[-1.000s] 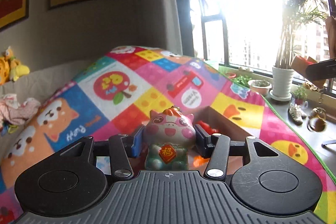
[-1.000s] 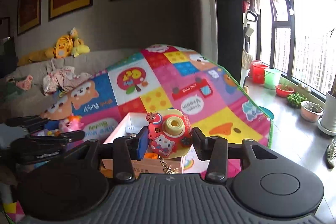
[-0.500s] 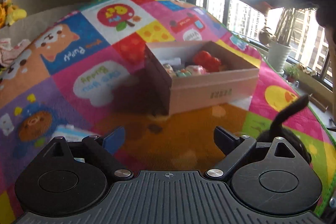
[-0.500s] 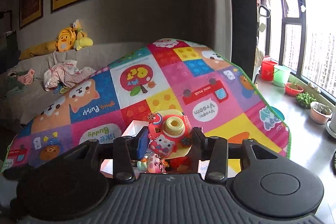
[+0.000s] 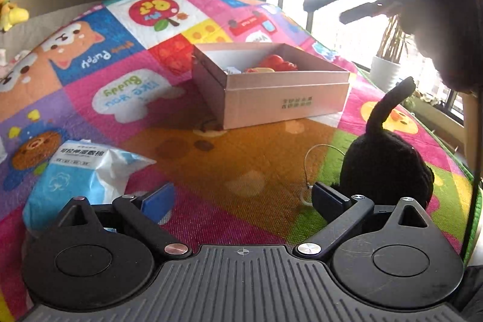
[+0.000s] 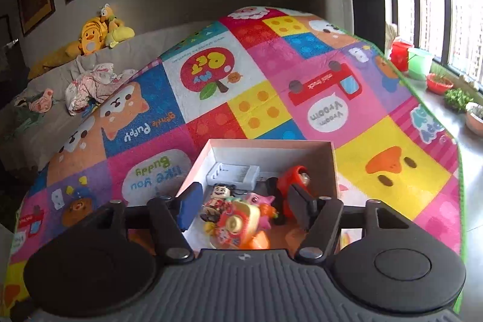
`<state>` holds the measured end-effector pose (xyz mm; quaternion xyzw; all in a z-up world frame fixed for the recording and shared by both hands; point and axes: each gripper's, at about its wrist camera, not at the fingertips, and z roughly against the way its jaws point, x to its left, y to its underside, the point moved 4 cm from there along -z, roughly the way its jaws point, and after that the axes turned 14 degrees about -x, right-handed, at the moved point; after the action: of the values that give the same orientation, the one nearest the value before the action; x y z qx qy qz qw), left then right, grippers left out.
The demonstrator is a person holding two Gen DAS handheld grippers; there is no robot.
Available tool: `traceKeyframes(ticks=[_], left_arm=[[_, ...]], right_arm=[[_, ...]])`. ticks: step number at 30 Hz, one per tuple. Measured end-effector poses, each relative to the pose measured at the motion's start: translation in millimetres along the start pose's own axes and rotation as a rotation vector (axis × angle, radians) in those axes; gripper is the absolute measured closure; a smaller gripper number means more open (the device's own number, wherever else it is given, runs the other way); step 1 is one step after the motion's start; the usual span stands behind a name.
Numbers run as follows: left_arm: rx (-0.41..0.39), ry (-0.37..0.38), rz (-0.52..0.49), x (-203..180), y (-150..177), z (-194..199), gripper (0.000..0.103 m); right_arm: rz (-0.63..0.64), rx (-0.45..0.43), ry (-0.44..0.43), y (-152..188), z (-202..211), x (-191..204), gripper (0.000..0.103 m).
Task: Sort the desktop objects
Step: 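Carry the pink keychain into the box and open the right tool, then grasp the blue wipes pack with the left tool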
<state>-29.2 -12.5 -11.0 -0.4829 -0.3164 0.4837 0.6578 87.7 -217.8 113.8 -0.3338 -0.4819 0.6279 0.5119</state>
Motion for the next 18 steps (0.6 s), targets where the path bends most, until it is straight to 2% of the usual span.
traceKeyframes(ticks=[5,6,8,11,16,18], left_arm=[[-0.011,-0.025,-0.023,-3,0,1,0.002],[-0.012,-0.034,-0.027,-4,0,1,0.002],[-0.012,-0.054,-0.036,-5,0,2,0.002],[-0.015,-0.087,-0.058,-6,0,3,0.002],[-0.016,-0.118,-0.103,-13,0,11,0.002],[-0.041,-0.138,-0.122,-11,-5,22,0.002]], right_arm=[[0.098,-0.046,0.065,28,67,-16,0.003],[0.113,-0.053,0.076,34,79,-19,0.001],[0.122,-0.053,0.085,47,98,-23,0.000],[0.071,-0.033,0.070,65,116,-27,0.000],[-0.012,0.009,0.038,92,122,-26,0.000],[-0.004,0.016,0.018,104,124,-19,0.000]])
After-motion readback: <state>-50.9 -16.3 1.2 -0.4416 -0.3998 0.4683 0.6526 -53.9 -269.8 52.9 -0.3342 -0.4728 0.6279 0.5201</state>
